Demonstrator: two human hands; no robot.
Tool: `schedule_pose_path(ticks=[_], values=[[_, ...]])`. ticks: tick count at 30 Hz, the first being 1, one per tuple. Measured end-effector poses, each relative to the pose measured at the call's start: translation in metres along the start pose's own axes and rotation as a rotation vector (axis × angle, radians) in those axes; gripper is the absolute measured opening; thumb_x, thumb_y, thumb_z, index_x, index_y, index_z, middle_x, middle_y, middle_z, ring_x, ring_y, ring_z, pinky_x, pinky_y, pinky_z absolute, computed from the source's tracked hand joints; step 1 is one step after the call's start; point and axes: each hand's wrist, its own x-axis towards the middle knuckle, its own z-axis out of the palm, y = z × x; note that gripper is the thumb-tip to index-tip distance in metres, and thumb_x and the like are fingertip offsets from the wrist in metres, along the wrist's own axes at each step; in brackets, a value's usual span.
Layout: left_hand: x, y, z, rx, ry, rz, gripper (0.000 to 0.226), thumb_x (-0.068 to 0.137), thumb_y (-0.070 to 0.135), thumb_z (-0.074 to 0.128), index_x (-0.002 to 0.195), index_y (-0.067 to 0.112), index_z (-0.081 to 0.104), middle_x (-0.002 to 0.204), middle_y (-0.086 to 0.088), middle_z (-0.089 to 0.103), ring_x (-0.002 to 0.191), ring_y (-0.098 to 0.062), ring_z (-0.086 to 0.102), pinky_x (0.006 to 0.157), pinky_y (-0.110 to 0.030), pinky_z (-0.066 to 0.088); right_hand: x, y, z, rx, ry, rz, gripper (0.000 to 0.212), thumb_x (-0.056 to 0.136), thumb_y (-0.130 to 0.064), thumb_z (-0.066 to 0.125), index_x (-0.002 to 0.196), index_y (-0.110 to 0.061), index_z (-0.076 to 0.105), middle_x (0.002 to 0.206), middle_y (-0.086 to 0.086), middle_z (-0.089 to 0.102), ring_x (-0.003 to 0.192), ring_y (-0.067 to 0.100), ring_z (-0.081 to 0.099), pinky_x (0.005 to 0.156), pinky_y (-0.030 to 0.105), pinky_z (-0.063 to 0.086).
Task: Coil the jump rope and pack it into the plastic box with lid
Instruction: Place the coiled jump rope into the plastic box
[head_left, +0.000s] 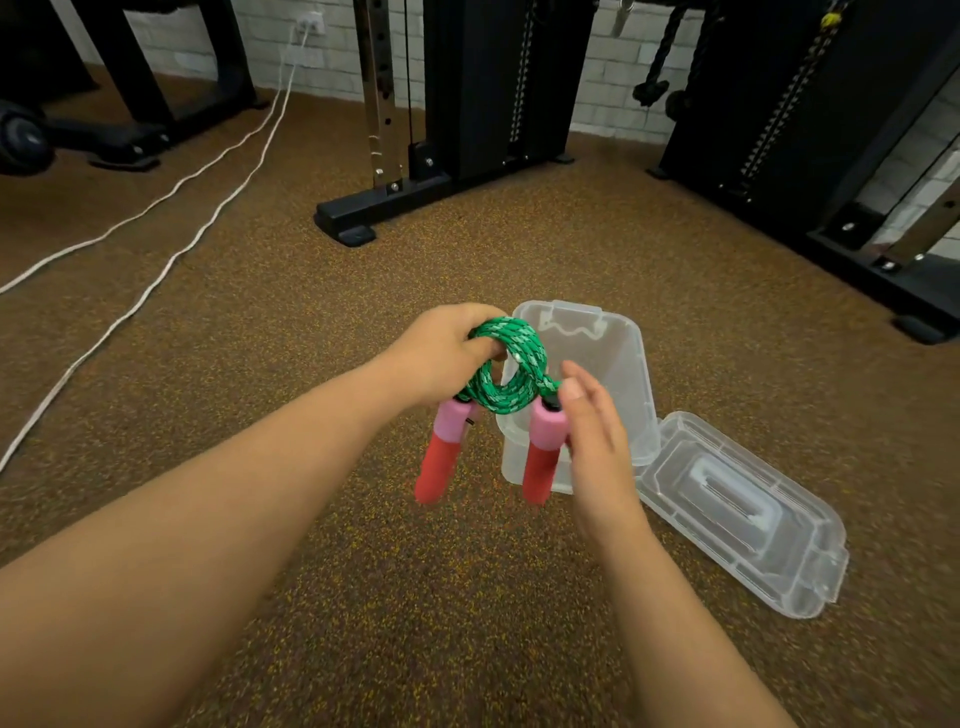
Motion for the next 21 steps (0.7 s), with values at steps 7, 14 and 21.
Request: schedule_pose_path(ticks=[7,14,21], values=[[0.009,0.007,-0.006,-0.053,-0.009,0.014,0.024,0.091,0.008,0.054,0.098,0.028,0.067,0.101,-0.006,0.072,0.097,-0.028,0.067,0.088,-0.049,0.052,0.037,0.003,-0.065,-0.396,0.454,-0.025,0.024,0.094,-0.026,0.053,0.118,-0.026,0.055,0.125,-0.001,0.056,0.113,0.013,0.053,0.1,0.035,0.044],[0.008,-0.002,-0.005,-0.105,-0.034,-0.035,0.03,0.093,0.007,0.052,0.092,0.034,0.066,0.1,-0.007,0.072,0.094,-0.03,0.069,0.084,-0.052,0.055,0.066,0.028,-0.092,-0.653,0.282,0.338,0.06,0.091,-0.032,0.055,0.144,-0.013,0.032,0.139,0.01,0.051,0.121,0.032,0.053,0.1,0.05,0.044],[0.001,0.004,-0.019,-0.233,-0.014,-0.036,0.029,0.095,0.001,0.047,0.095,0.025,0.064,0.108,-0.017,0.07,0.093,-0.028,0.068,0.086,-0.048,0.055,0.066,0.035,-0.095,-0.706,0.264,0.408,0.045,0.083,-0.006,0.044,0.126,-0.012,0.056,0.107,0.012,0.066,0.096,0.034,0.064,0.083,0.049,0.056]])
